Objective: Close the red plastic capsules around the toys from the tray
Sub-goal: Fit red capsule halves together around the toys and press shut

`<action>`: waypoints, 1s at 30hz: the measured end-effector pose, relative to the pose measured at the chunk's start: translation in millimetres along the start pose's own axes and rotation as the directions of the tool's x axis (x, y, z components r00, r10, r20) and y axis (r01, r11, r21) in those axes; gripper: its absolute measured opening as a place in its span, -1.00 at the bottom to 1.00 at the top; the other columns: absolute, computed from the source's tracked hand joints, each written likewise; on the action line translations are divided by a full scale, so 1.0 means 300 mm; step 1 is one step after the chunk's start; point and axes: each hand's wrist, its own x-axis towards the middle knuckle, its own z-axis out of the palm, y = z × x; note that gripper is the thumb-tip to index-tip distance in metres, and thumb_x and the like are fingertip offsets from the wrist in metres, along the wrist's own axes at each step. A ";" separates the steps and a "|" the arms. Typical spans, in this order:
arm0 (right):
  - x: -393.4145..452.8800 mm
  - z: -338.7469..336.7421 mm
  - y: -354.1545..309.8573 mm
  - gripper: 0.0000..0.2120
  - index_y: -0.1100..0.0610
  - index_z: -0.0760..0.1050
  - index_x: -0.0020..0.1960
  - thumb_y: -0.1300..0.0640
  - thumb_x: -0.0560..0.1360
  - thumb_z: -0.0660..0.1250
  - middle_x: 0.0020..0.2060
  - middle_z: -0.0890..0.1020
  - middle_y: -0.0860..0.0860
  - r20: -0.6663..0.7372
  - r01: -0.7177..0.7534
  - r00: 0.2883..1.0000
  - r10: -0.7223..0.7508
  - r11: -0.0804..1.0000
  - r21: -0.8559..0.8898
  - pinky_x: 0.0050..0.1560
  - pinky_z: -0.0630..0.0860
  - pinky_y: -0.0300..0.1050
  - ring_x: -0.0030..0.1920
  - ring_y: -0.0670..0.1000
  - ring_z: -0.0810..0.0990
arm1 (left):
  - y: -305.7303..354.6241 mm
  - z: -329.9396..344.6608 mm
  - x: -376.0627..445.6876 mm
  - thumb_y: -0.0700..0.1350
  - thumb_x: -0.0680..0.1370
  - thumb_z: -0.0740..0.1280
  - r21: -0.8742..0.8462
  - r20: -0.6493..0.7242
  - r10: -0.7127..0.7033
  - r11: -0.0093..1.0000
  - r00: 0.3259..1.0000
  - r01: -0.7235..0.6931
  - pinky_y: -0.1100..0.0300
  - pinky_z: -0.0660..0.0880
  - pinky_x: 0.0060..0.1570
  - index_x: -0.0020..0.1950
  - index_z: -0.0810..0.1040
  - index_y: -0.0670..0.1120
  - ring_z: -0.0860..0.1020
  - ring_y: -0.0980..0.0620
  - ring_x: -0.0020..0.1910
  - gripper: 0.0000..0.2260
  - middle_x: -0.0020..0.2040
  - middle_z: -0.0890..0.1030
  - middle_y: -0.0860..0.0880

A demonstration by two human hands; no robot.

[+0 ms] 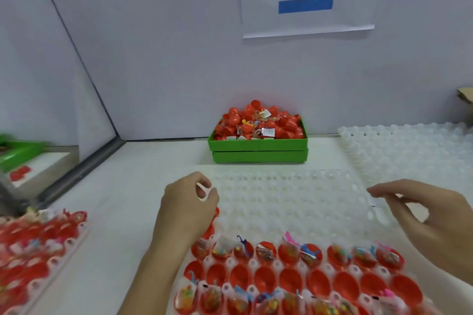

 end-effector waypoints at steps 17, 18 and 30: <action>-0.005 -0.014 -0.027 -0.60 -0.04 0.64 -0.05 0.47 0.45 0.37 -0.09 0.66 -0.32 -0.024 -0.010 1.000 0.009 0.999 -0.030 -0.12 0.39 -0.59 -0.08 -0.36 0.58 | 0.056 0.022 -0.068 -0.03 0.45 0.39 0.244 0.025 -0.051 0.969 0.998 0.044 0.06 0.54 -0.14 0.05 0.43 -0.06 0.53 -0.08 -0.12 -0.75 -0.15 0.51 0.00; -0.004 -0.016 -0.031 -0.57 -0.05 0.63 -0.05 0.49 0.43 0.36 -0.15 0.67 -0.30 -0.024 -0.006 1.000 0.006 1.000 -0.027 -0.08 0.40 -0.57 -0.07 -0.35 0.59 | 0.064 0.013 -0.068 -0.02 0.45 0.40 0.238 0.003 -0.030 0.971 1.000 0.028 0.06 0.54 -0.13 0.07 0.44 -0.04 0.53 -0.08 -0.11 -0.73 -0.11 0.54 0.00; -0.009 -0.030 -0.114 -0.64 -0.09 0.63 0.08 0.33 0.44 0.45 -0.10 0.68 -0.28 0.076 0.023 0.996 -0.035 0.989 0.149 -0.09 0.54 -0.23 -0.03 -0.18 0.66 | 0.316 0.072 -0.159 -0.13 0.43 0.46 -0.250 0.302 0.507 0.859 0.807 -0.446 0.40 0.49 -0.25 0.14 0.40 0.25 0.53 0.22 -0.14 -0.57 -0.16 0.57 0.17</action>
